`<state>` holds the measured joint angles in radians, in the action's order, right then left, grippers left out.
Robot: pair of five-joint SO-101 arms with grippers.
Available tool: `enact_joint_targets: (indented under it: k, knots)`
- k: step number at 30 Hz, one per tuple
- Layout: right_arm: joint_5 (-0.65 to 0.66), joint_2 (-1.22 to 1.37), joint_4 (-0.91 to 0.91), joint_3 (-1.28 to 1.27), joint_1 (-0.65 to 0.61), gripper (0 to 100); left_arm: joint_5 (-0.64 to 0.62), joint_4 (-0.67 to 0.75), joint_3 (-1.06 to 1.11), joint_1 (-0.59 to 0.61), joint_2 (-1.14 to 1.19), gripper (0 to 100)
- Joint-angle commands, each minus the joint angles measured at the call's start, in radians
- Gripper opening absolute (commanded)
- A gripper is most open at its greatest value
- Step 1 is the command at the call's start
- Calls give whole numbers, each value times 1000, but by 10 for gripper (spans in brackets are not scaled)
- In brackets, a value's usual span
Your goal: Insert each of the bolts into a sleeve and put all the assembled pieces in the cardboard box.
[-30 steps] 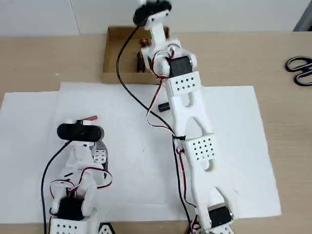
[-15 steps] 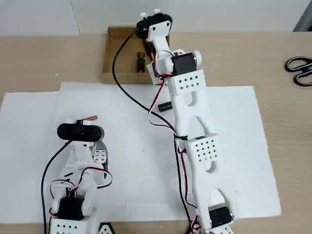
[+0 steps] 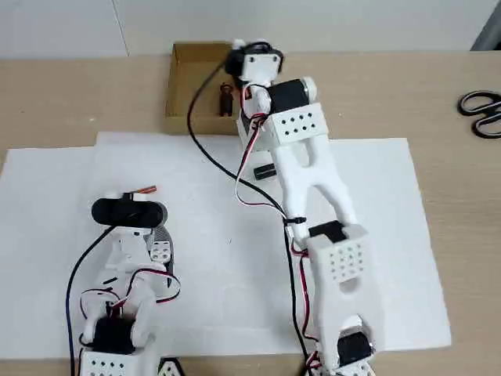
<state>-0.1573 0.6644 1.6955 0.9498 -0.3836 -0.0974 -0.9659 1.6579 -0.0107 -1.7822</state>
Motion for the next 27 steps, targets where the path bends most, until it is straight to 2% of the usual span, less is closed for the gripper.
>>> enact_joint_targets:
  k: [1,7,17,23,27]
  knots:
    - [-137,-162,-4,-109,-7,83,-5,15,-7,2,-9,6]
    - [-381,-199,-12,-293,21,84,-5,15,-7,2,-9,6]
    - [-497,-130,-113,-301,10,83,-5,15,-7,2,-9,6]
    - [-654,-64,-125,-299,7,83,-5,15,-7,2,-9,6]
    - [-677,-30,-134,-298,7,84,-5,15,-7,2,-9,6]
